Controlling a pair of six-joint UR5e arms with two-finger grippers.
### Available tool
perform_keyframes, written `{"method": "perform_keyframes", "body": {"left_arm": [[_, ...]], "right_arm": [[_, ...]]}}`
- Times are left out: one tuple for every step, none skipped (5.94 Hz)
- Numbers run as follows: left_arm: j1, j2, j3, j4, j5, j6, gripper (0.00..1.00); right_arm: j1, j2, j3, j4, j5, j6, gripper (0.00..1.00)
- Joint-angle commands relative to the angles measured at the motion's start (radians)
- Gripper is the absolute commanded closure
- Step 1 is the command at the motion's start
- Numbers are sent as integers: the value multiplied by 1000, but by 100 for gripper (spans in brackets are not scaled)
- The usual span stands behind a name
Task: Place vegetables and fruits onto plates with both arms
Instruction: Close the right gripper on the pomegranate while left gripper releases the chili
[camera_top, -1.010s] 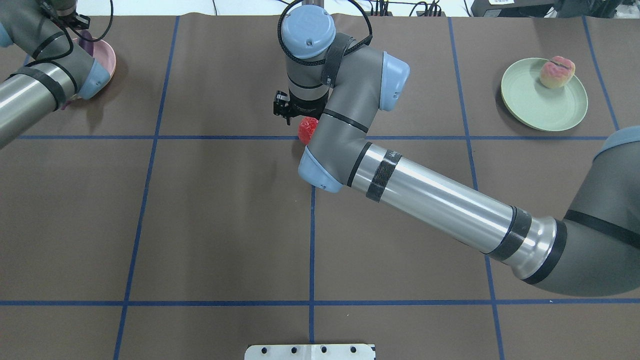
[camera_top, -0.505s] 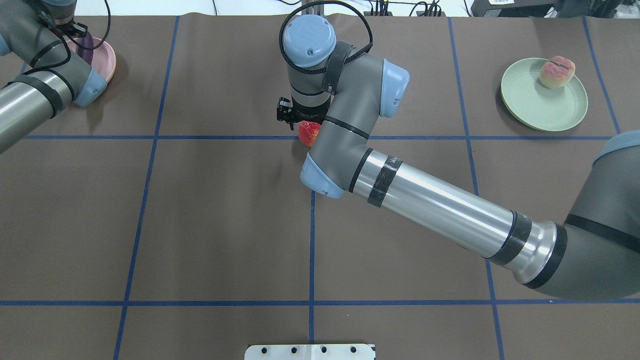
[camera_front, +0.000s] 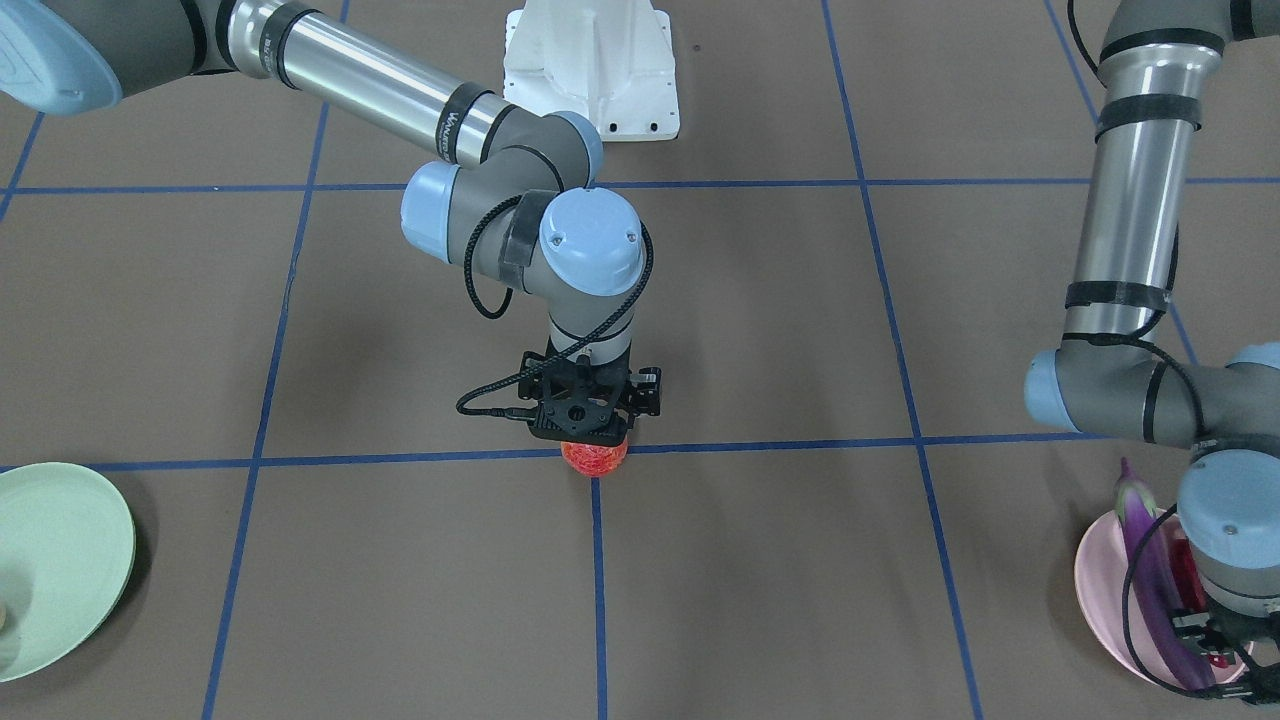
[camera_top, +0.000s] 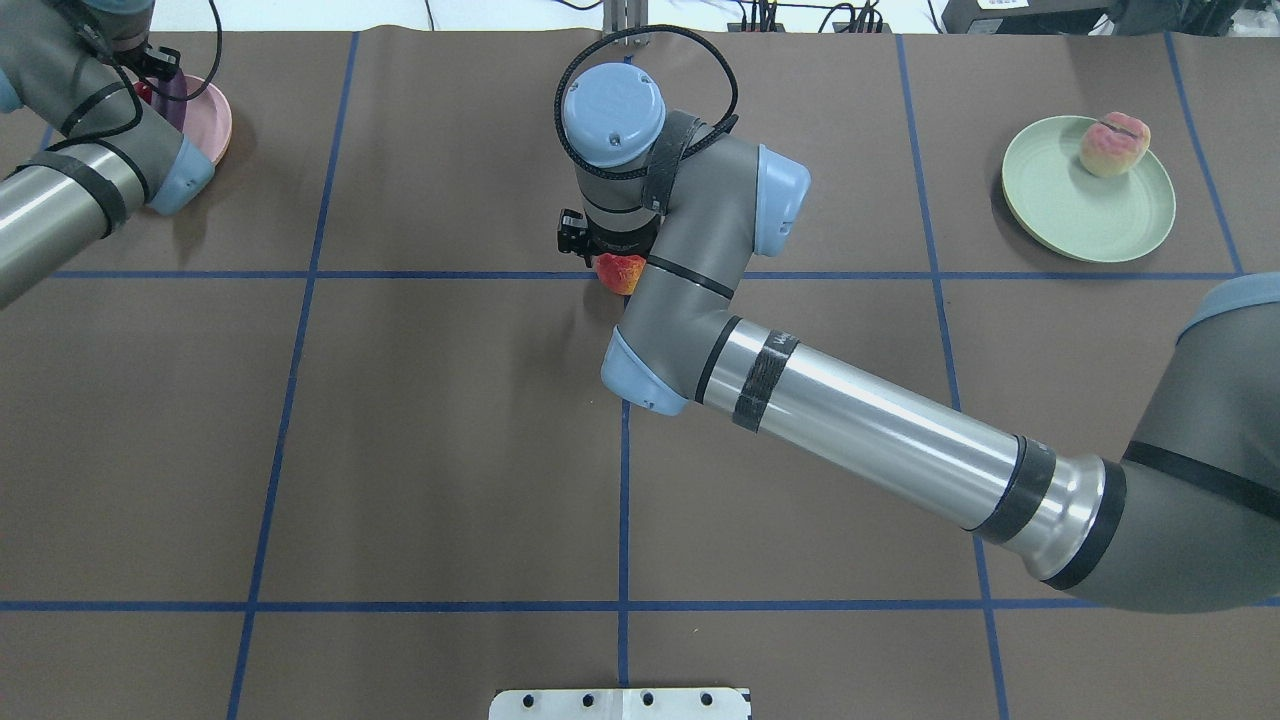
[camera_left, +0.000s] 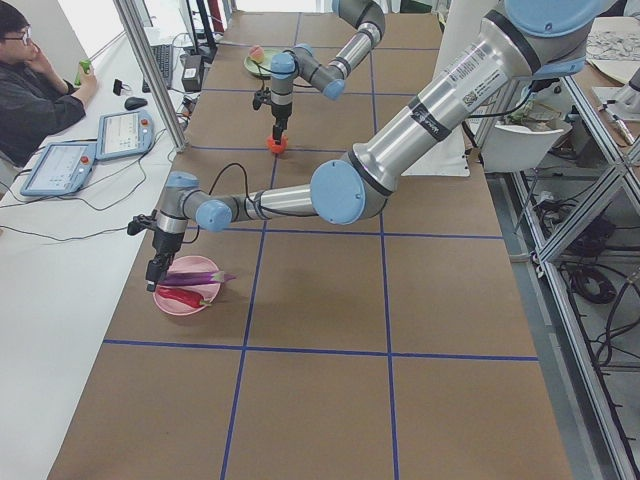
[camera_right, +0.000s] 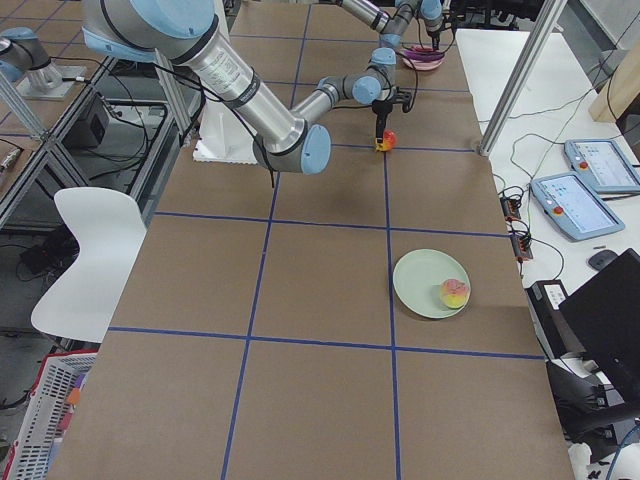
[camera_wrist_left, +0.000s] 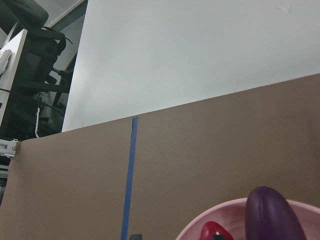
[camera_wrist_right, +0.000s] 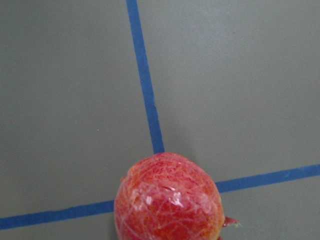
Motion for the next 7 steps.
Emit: {"method": "perform_keyframes", "body": {"left_arm": [[0,0,-1,-3,0,-5,0],[0,0,-1,-3,0,-5,0],[0,0,-1,-3,1,-6,0],[0,-1,-1,-3,2,-9,0],[0,-1,-1,-3,0,-9,0],[0,-1,-3,-3,0,-11,0],[-1,-1,-9,-3,-3,-11,0]], "right_arm": [[-1,-1,-10,10,-32,-20,1],[-7,0,-60,86,-44,-20,1],[-7,8,-65,95,-43,-18,1],[-7,7,-65,95,-43,-20,1],[-7,5,-65,95,-43,-18,1],[-5,2,-62,95,-38,-23,96],[-5,5,-47,95,-43,-21,100]]}}
